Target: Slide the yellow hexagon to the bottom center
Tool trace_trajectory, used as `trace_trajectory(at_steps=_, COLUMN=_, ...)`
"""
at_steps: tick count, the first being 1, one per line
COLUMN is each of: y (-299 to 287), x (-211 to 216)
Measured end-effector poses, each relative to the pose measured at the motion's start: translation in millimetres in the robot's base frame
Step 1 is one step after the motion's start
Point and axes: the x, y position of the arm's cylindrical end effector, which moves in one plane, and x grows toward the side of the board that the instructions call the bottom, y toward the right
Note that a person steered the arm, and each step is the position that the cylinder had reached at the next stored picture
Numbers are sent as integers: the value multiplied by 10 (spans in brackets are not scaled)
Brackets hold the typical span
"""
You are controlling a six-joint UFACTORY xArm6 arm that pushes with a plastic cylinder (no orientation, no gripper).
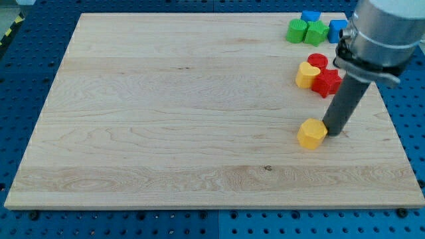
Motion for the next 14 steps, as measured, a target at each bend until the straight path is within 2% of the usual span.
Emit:
trace_trajectory(at_steps=1, y=-187, x=274)
trace_trajectory(at_steps=2, y=-391, x=334)
trace_trajectory(at_steps=4, y=-155, x=218)
trace_trajectory(at_steps=6, y=-171, x=-113)
trace_trajectory(at_steps=7, y=-374, x=-56)
trace_trajectory(at_steps=9, y=-876, x=319)
trace_trajectory(at_steps=10, y=-1019, x=312)
trace_trajectory(at_steps=11, y=-1001, x=121)
trace_trajectory(at_steps=13, y=-1332, x=174)
trace_trajectory(at_steps=14, y=-1337, x=350)
